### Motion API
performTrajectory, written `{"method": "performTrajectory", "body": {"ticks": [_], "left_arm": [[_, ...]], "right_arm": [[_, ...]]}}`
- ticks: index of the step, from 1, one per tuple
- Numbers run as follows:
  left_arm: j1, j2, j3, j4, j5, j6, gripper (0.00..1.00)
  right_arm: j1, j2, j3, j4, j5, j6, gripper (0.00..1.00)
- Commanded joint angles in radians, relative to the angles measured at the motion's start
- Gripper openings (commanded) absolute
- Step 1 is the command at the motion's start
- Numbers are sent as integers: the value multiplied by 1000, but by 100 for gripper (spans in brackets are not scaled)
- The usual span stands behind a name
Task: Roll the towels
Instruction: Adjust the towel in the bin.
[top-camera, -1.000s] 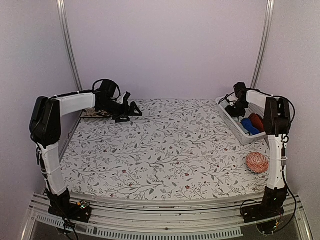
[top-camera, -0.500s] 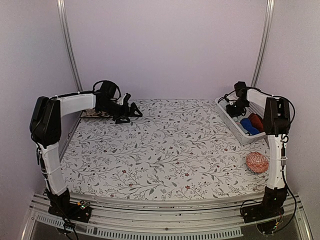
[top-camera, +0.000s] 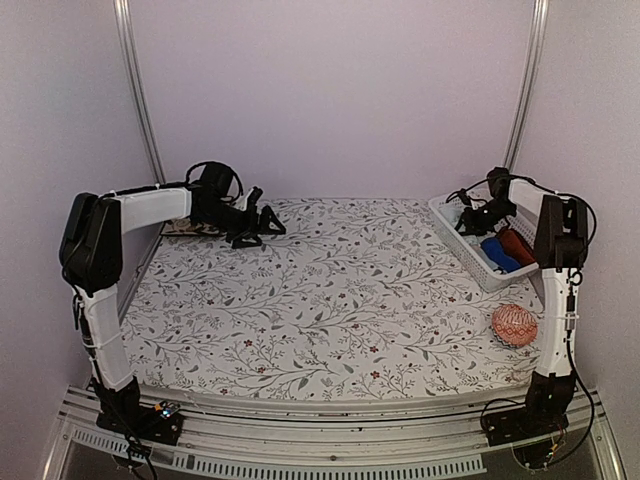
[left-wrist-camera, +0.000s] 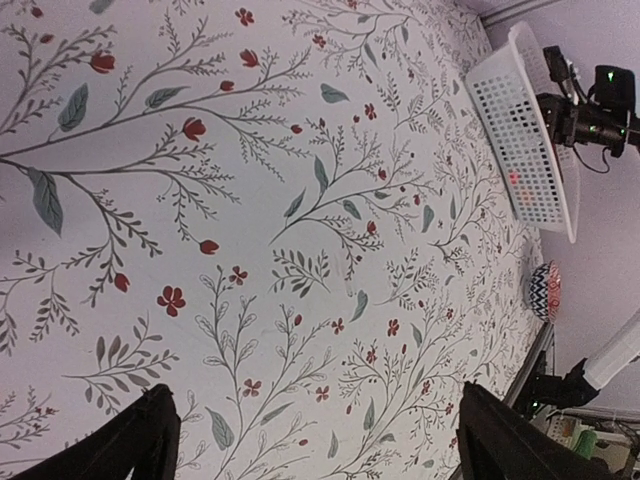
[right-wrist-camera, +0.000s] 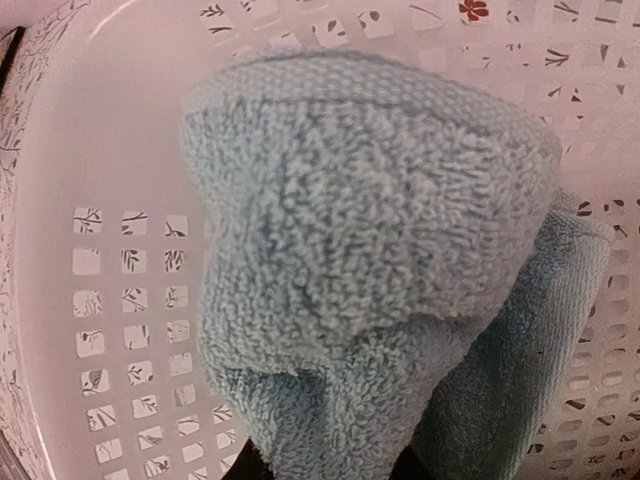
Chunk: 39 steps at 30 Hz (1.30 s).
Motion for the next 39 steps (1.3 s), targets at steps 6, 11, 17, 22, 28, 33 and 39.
{"method": "performTrajectory", "body": {"ticks": [6, 11, 17, 22, 28, 33, 39], "left_arm": [[3, 24, 1, 11, 33, 3, 97], [-14, 73, 59, -25, 30, 9, 97], [-37, 113, 120, -46, 36, 11, 97], [-41, 109, 112, -46, 35, 9, 97], [-42, 105, 105, -46, 31, 9, 97], [-45, 109, 114, -46, 32, 8, 97], [-44, 110, 119, -50, 33, 9, 97]], "right_arm": [[-30, 72, 30, -59, -237, -30, 24], [-39, 100, 49, -75, -300, -67, 25], [-53, 128, 67, -79, -321, -73, 31], [-60, 123, 78, -74, -226, -39, 53], [-60, 37, 110, -72, -122, -18, 67], [-59, -27, 116, -73, -62, -7, 74], [-60, -100, 113, -66, -10, -2, 77]]}}
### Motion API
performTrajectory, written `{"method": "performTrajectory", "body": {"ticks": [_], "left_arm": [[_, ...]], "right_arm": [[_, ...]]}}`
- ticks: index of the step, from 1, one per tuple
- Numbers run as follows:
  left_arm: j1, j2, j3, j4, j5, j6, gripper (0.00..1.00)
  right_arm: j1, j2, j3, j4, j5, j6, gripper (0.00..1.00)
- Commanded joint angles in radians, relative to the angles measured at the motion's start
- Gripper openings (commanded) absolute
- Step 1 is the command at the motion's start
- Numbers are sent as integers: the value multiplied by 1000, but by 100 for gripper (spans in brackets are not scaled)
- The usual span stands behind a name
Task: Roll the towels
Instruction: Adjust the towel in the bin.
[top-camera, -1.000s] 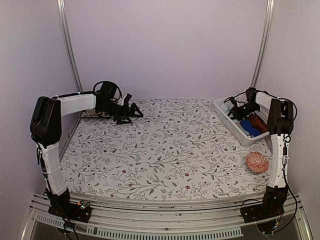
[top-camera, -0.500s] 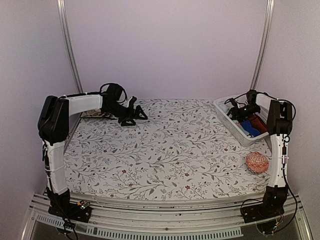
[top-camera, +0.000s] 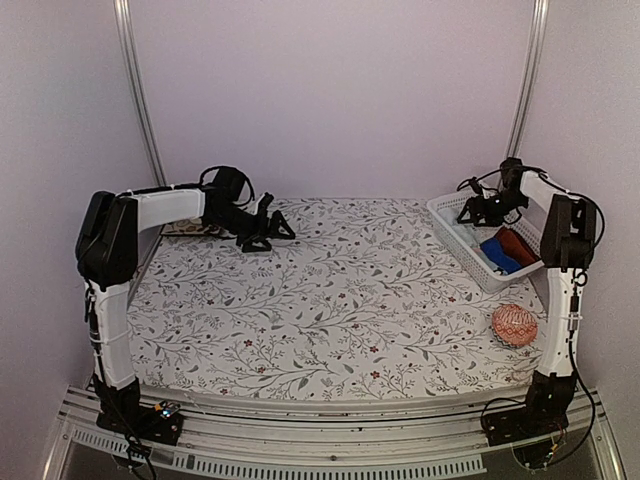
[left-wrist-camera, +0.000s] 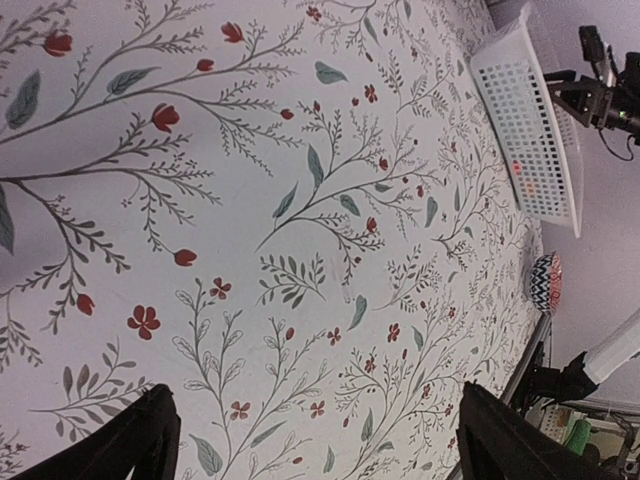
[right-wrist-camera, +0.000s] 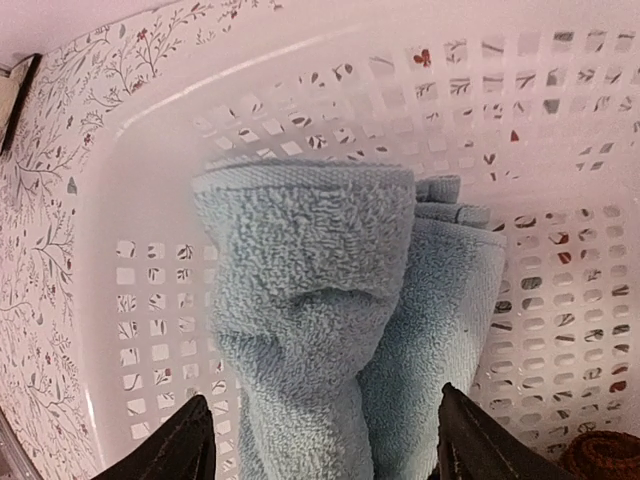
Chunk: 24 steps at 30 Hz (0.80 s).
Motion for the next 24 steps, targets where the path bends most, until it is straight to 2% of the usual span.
{"method": "performTrajectory", "body": {"ticks": [1, 7, 10, 13, 20, 24], "left_arm": [[-10, 1, 24, -16, 4, 9, 97], [-14, -3, 17, -16, 2, 9, 97], [-15, -3, 16, -16, 0, 9, 97], [-17, -3, 15, -17, 1, 9, 97], [-17, -2, 2, -16, 0, 11, 97], [-19, -5, -12, -7, -1, 9, 97]], "right_arm": [[-3, -107, 25, 11, 56, 8, 76], [2, -110, 22, 41, -172, 1, 47], [19, -70, 26, 38, -185, 14, 38], [34, -18, 26, 41, -186, 21, 34], [64, 40, 32, 57, -206, 23, 33], [80, 60, 35, 68, -147, 35, 33]]}}
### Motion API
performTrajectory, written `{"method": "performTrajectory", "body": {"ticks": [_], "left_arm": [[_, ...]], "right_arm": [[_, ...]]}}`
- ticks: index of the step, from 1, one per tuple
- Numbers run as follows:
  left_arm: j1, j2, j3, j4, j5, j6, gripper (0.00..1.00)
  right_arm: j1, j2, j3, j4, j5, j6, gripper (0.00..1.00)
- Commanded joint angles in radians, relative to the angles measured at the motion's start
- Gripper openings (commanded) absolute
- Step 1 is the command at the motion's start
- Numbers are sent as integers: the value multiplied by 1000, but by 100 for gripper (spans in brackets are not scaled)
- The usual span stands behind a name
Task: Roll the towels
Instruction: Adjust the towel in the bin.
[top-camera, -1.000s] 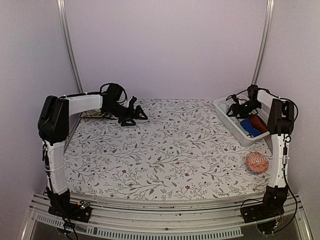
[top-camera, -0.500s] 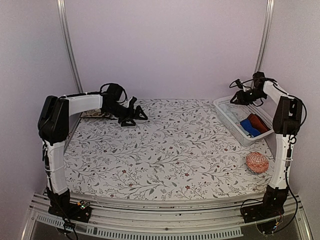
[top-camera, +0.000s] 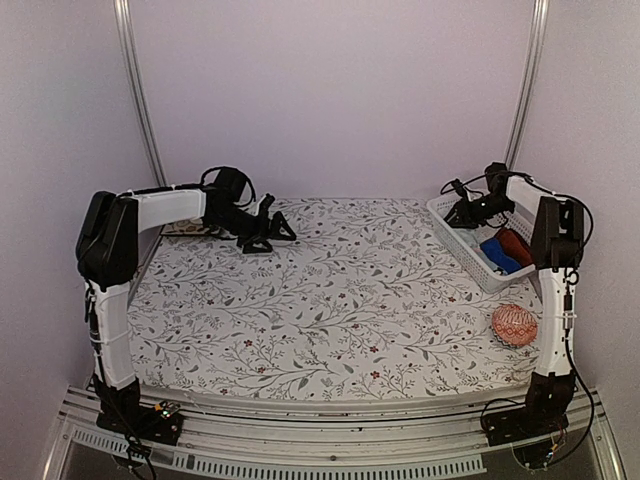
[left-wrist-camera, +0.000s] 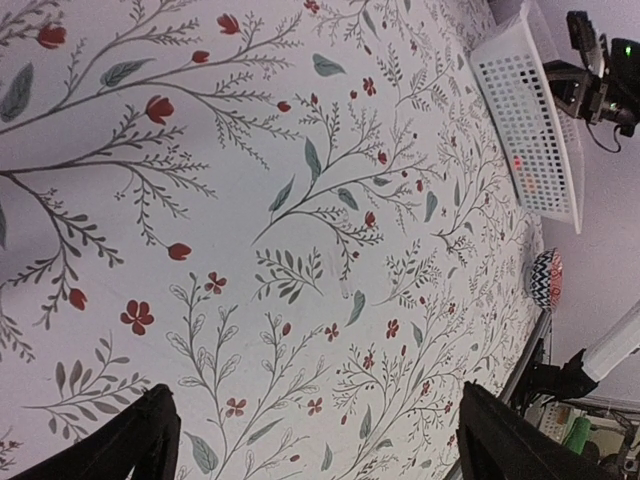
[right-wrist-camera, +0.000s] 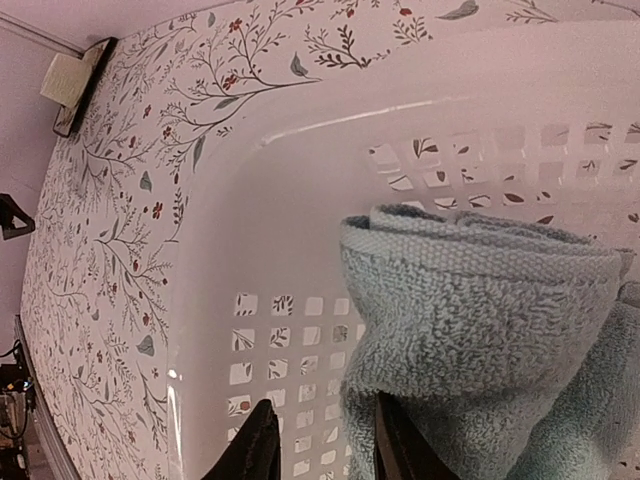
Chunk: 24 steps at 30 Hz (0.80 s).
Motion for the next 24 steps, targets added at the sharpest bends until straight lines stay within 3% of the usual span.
{"method": "performTrajectory", "body": {"ticks": [1, 12, 24], "left_arm": [[-12, -6, -13, 2, -1, 9, 97], [-12, 0, -22, 13, 4, 4, 97], [-12, -8, -43, 22, -1, 2, 97]], "right_arm": [[19, 24, 20, 23, 37, 16, 33], [18, -10, 13, 13, 302, 22, 34], [-36, -27, -34, 15, 257, 34, 34]]}}
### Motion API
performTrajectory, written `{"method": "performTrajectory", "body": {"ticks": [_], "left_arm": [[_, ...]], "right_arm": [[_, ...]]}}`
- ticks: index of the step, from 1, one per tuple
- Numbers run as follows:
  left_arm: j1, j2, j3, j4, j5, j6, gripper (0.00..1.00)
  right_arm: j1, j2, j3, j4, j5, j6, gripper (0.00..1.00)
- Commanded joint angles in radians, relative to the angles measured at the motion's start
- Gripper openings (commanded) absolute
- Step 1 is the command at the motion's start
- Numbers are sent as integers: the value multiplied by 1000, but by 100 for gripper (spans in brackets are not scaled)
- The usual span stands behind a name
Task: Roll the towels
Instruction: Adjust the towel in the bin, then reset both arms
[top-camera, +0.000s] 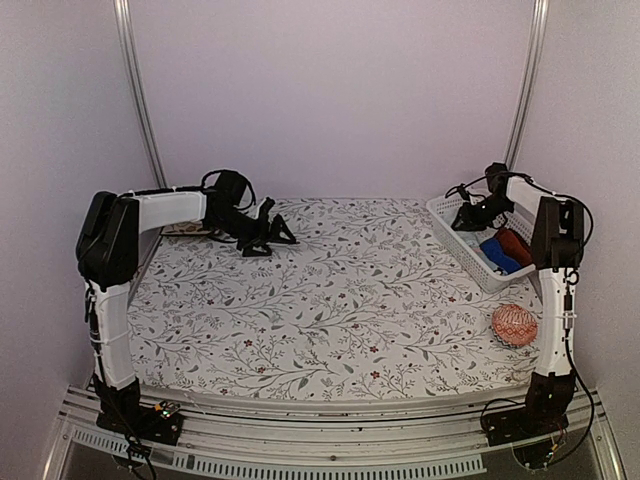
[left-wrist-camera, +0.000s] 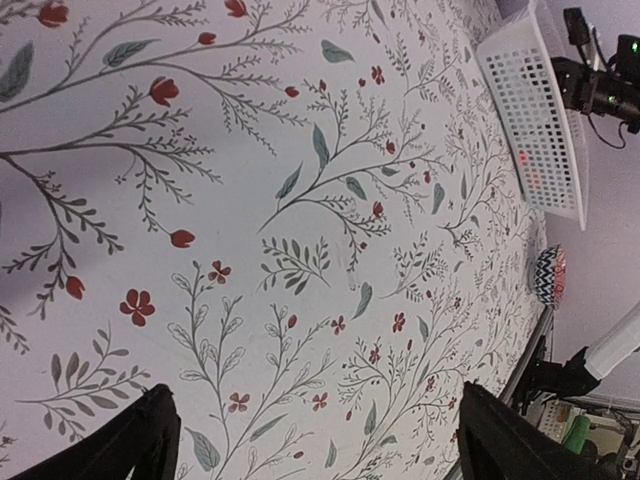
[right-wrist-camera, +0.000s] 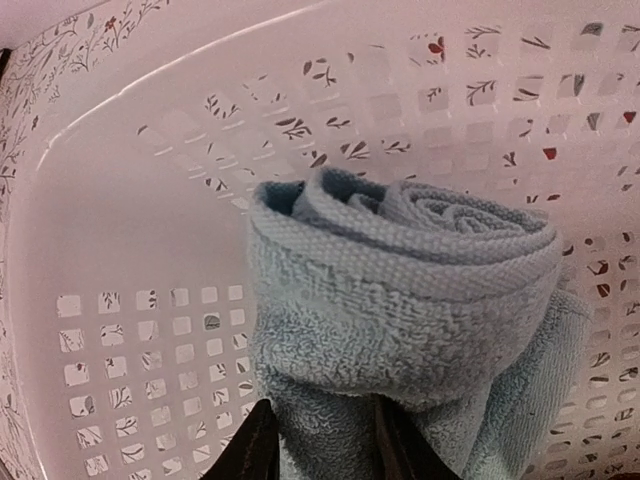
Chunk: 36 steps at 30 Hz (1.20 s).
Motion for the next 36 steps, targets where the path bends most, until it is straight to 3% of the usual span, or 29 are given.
{"method": "performTrajectory", "body": {"ticks": [1, 5, 7, 12, 13, 14, 20, 25, 36], "left_arm": [[-9, -10, -23, 20, 0, 2, 97], [-8, -17, -28, 22, -10, 3, 97], [-5, -21, -26, 22, -19, 9, 97], [14, -36, 15, -6, -73, 57, 97], [20, -39, 22, -12, -81, 64, 97], [30, -46, 27, -16, -86, 71, 97], [75, -99, 24, -21, -143, 109, 97], [107, -195, 29, -19, -291, 187, 97], [150, -409, -120, 126, -417, 281, 97]], "right_arm": [[-41, -37, -39, 7, -11, 13, 34], [-45, -48, -54, 24, -58, 12, 38], [-44, -69, -59, 36, -78, 12, 45], [-43, -182, -90, 66, -51, 15, 76], [-43, -200, -94, 66, -38, 15, 93], [-43, -220, -95, 65, -17, 14, 100], [-40, -371, -175, 89, 60, 26, 99], [-9, -587, -427, 291, 187, 43, 99], [66, -1063, -1051, 779, 44, 150, 99]]}}
